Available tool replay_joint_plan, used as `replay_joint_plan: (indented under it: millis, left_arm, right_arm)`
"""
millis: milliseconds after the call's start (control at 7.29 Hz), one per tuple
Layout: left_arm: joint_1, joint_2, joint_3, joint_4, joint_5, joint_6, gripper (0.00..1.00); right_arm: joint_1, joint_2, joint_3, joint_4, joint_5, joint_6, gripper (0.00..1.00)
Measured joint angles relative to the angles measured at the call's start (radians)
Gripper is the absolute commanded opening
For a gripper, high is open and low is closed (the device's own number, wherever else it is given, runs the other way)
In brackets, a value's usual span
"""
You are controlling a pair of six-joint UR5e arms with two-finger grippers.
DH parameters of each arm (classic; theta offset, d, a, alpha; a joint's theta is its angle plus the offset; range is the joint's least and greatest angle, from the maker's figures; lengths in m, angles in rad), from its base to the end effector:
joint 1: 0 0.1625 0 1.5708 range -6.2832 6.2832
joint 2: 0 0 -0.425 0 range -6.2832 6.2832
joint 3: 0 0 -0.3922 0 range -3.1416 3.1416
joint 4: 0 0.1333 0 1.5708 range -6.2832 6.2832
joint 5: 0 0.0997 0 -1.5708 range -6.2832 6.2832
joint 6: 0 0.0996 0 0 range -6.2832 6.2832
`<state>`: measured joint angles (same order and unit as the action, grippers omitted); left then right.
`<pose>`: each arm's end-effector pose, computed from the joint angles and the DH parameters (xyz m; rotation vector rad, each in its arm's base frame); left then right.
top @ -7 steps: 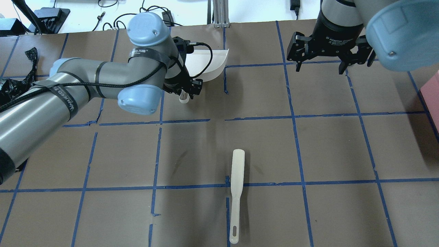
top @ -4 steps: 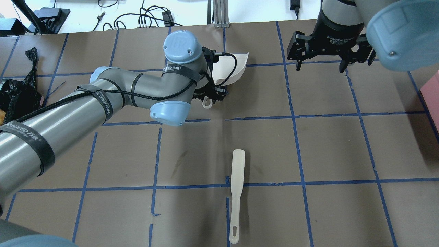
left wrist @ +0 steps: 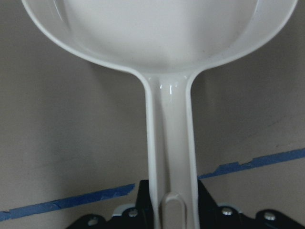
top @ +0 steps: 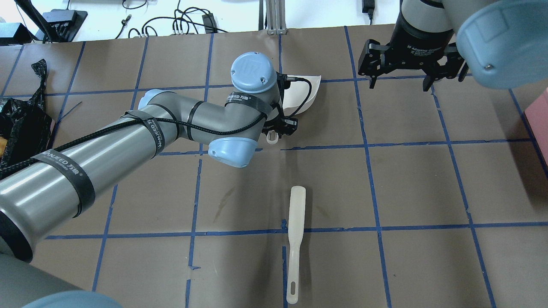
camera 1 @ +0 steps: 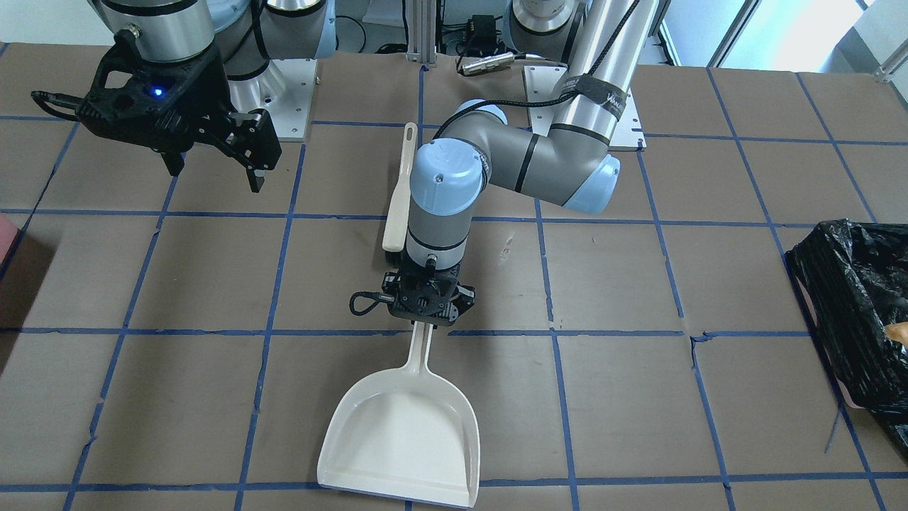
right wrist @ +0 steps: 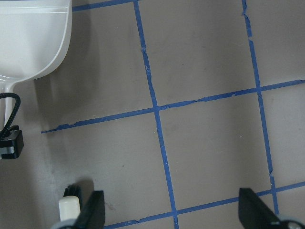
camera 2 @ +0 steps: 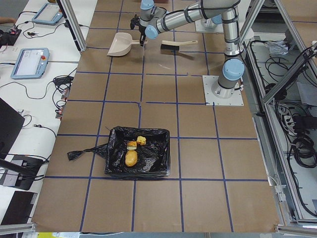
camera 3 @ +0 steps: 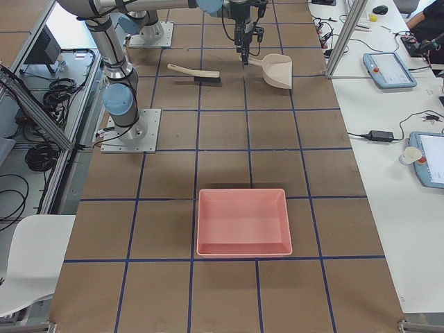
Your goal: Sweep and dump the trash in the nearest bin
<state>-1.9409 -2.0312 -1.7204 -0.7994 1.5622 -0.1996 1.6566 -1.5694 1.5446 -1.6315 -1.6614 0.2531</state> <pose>-0.3510 -0.5339 0.2363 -0.2632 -3.0678 0.2352 0.1667 -0.4880 0.5069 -0.2618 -3.0518 0.1526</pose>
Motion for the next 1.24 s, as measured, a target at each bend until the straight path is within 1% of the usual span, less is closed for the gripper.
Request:
replay_joint_plan:
  millis: [137, 275, 412, 686, 824, 961, 1235]
  left_arm:
    - [-0.004, -0.002, -0.002, 0.0, 0.0, -0.009, 0.46]
    - [-0.008, -0.002, -0.004, 0.0, 0.001, -0.021, 0.84]
    - [-0.01, 0.002, -0.007, 0.0, 0.002, -0.036, 1.0]
    - [-0.009, 0.033, -0.007, -0.007, 0.004, -0.05, 1.0]
    - [0.008, 0.058, -0.006, -0.032, 0.01, -0.051, 1.0]
    - [0.049, 0.103, -0.008, -0.092, 0.02, -0.047, 1.0]
    - [0.157, 0.229, -0.003, -0.259, 0.032, -0.027, 1.0]
  right_arm:
    - [-0.001, 0.0, 0.001, 0.001, 0.0, 0.0, 1.0]
    - [-0.001, 0.0, 0.001, 0.002, 0.001, 0.001, 1.0]
    - [-0.001, 0.001, 0.001, 0.003, 0.001, 0.001, 1.0]
    - [-0.001, 0.001, 0.002, 0.002, 0.002, 0.002, 1.0]
    - [-0.001, 0.0, 0.002, 0.002, 0.003, 0.003, 1.0]
    - [-0.001, 0.0, 0.001, 0.002, 0.003, 0.003, 1.0]
    - [-0.001, 0.0, 0.0, 0.0, 0.003, 0.003, 1.0]
